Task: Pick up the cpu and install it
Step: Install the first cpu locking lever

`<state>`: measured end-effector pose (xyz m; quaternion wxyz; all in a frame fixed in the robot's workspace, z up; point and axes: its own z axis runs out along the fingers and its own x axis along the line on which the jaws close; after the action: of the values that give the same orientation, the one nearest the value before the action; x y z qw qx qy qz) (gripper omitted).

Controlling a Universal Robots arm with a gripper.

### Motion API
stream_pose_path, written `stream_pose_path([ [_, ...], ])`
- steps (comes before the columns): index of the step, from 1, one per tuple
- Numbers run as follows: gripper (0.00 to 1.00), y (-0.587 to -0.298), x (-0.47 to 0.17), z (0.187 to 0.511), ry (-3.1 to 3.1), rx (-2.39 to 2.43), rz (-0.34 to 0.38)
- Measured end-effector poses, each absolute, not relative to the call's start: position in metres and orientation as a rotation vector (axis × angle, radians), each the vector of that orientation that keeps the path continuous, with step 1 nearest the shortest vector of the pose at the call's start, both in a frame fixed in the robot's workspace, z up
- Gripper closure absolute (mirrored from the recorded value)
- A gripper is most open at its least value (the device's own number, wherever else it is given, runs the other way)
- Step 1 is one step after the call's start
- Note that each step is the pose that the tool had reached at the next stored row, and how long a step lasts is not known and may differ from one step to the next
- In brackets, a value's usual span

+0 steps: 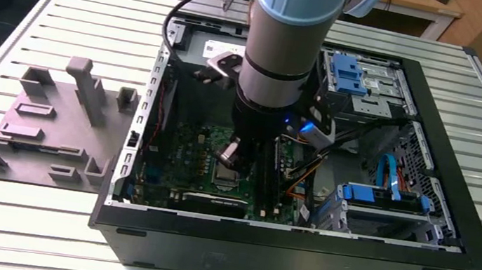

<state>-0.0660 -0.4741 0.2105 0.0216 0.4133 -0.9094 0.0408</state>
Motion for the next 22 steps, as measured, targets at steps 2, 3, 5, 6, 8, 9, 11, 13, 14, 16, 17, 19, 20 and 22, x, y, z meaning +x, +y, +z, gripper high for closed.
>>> stream_pose_path([
  [2,0.9,-0.4742,-0.0659,0.2103,-2.833,1.247,0.126],
  [3,0.9,-0.4741,-0.0658,0.2102,-2.84,1.23,0.125],
  [5,0.9,-0.4741,-0.0658,0.21,-2.853,1.198,0.125],
  [6,0.9,-0.4741,-0.0656,0.2099,-2.858,1.185,0.124],
  [8,0.9,-0.4741,-0.0646,0.2096,-2.865,1.166,0.124],
  [9,0.9,-0.4741,-0.0638,0.2096,-2.867,1.16,0.123],
  [11,0.9,-0.4741,-0.0619,0.2094,-2.87,1.152,0.123],
  [13,0.9,-0.4741,-0.0612,0.2094,-2.871,1.15,0.123],
  [14,0.9,-0.4741,-0.0611,0.2094,-2.871,1.149,0.123],
  [16,0.9,-0.474,-0.0608,0.2094,-2.871,1.149,0.123],
  [17,0.9,-0.474,-0.0605,0.2093,-2.872,1.148,0.123],
  [19,0.9,-0.474,-0.0595,0.2093,-2.873,1.145,0.123],
  [20,0.9,-0.474,-0.0589,0.2092,-2.873,1.143,0.123],
  [22,0.9,-0.474,-0.0576,0.2091,-2.876,1.137,0.123],
])
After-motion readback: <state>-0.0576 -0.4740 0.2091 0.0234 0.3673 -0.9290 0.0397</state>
